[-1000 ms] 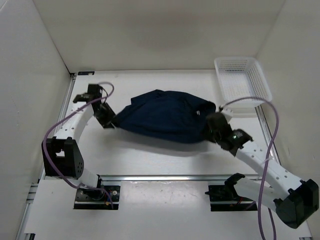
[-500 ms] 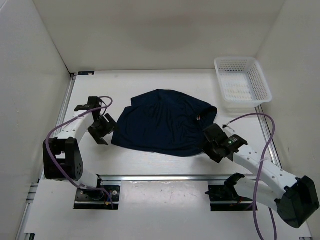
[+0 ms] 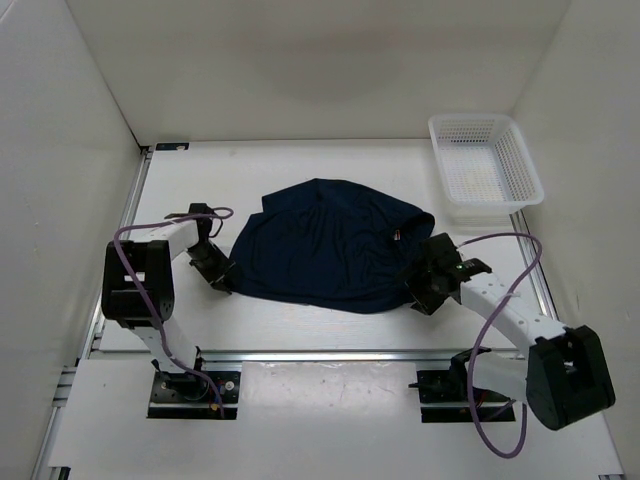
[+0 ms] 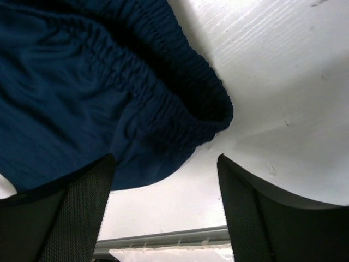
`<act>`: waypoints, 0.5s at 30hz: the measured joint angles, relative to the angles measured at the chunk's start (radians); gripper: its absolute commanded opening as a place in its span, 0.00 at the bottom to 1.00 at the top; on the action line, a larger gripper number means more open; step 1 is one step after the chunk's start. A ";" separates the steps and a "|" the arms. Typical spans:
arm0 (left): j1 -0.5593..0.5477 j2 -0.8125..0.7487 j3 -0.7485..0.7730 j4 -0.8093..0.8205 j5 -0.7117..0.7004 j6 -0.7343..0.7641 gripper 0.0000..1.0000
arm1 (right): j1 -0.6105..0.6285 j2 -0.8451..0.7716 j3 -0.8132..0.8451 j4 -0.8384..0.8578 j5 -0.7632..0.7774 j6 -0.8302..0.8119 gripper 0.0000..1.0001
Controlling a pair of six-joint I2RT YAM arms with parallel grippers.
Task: Fold and stack the shorts
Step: Flatten the shorts out
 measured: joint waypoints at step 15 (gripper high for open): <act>-0.019 0.023 0.018 0.013 0.016 0.000 0.11 | -0.033 0.336 0.154 0.035 -0.006 -0.055 0.40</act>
